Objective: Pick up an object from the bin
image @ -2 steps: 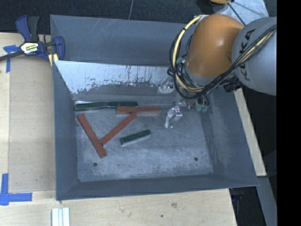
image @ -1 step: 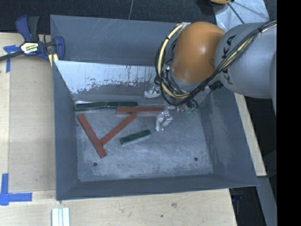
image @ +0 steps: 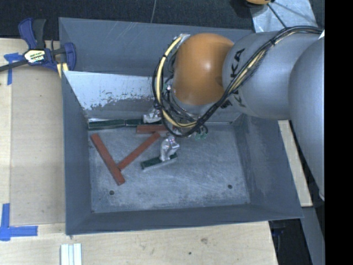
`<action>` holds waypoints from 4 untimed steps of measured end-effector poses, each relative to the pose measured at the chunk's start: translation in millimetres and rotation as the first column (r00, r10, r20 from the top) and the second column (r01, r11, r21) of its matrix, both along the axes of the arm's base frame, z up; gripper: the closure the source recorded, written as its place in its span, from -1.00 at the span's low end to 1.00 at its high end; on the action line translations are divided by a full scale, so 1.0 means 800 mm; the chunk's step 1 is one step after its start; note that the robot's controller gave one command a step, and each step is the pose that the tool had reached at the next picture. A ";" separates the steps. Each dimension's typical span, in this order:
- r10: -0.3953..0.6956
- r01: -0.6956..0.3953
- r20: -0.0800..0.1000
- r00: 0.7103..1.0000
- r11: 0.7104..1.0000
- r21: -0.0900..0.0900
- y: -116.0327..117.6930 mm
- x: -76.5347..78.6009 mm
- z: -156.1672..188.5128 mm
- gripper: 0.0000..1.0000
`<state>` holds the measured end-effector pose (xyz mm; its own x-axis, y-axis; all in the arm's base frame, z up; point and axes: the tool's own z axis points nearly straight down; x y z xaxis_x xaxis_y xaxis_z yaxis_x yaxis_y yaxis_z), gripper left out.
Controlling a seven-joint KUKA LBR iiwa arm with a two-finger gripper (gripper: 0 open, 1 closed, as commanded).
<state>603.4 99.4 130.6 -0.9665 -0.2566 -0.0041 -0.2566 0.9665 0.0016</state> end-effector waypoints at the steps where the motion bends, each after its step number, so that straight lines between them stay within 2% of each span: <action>1: 0.173 -0.173 0.002 0.985 0.985 -0.003 -0.035 0.023 -0.007 -1.00; 2: 0.012 -0.012 0.025 1.000 1.000 -0.003 0.009 0.028 -0.061 -1.00; 3: 0.015 -0.015 0.047 0.999 1.000 0.008 0.013 0.034 -0.054 1.00; 4: 0.014 -0.015 0.047 0.999 1.000 0.008 0.013 0.034 -0.054 1.00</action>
Offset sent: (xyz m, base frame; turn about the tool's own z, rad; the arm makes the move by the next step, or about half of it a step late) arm 0.0111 0.0109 -0.0606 -0.0153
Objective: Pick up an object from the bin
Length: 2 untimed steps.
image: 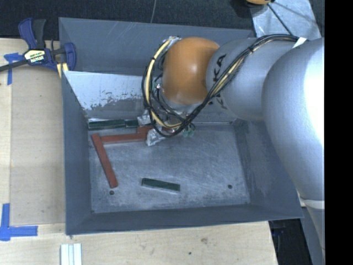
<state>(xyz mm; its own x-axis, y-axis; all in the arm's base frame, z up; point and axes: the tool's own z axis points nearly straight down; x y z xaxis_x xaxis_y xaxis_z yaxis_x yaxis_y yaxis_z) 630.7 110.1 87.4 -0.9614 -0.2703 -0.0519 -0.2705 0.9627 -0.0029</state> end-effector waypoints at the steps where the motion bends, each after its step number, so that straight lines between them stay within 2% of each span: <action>1: -0.001 0.001 0.000 1.000 1.000 0.000 0.000 0.000 0.000 1.00; 2: -0.001 0.001 0.000 1.000 1.000 0.000 0.000 0.000 0.000 1.00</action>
Offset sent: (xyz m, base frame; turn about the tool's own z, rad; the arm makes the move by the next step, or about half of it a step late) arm -0.0001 -0.0001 0.0252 0.0001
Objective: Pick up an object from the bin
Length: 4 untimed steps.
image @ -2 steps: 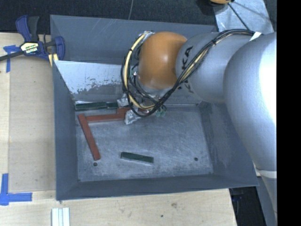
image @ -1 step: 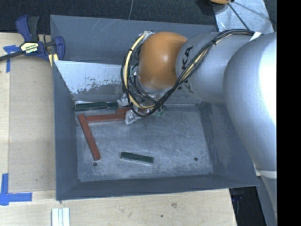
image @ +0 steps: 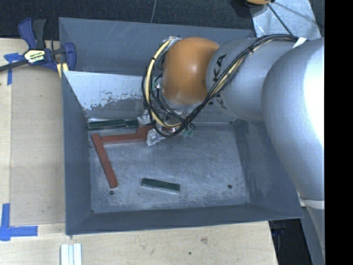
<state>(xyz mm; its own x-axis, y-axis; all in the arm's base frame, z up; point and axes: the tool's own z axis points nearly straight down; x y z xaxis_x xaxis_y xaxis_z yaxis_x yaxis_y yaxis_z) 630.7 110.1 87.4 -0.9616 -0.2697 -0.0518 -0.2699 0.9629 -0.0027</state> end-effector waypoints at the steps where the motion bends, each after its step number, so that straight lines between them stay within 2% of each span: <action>1: 0.000 0.000 0.000 1.000 1.000 0.000 0.000 0.000 0.000 1.00; 4: -0.001 0.001 0.000 1.000 1.000 0.000 0.000 0.000 0.000 1.00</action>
Offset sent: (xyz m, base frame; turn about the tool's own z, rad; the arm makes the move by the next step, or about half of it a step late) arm -0.0001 -0.0001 0.0902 0.0000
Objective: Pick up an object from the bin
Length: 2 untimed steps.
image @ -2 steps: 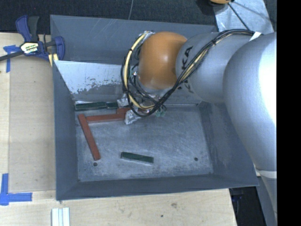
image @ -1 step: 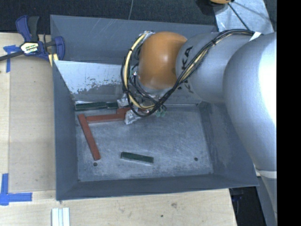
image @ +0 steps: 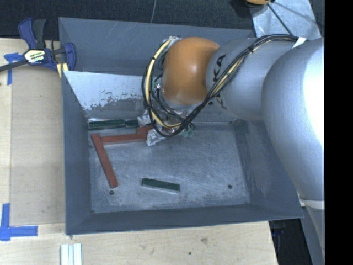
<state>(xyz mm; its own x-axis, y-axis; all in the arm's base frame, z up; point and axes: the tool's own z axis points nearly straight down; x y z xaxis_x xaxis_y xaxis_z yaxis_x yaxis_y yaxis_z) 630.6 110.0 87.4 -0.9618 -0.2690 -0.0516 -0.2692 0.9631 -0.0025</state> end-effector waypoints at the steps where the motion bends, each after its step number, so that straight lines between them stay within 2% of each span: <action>1: 0.000 0.000 0.000 1.000 1.000 0.000 0.000 0.000 0.000 1.00; 2: 0.002 -0.003 -0.029 1.000 1.000 -0.006 0.000 0.005 0.010 1.00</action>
Offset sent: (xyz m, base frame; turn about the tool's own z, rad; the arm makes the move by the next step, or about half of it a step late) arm 0.0000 0.0000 0.0118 0.0001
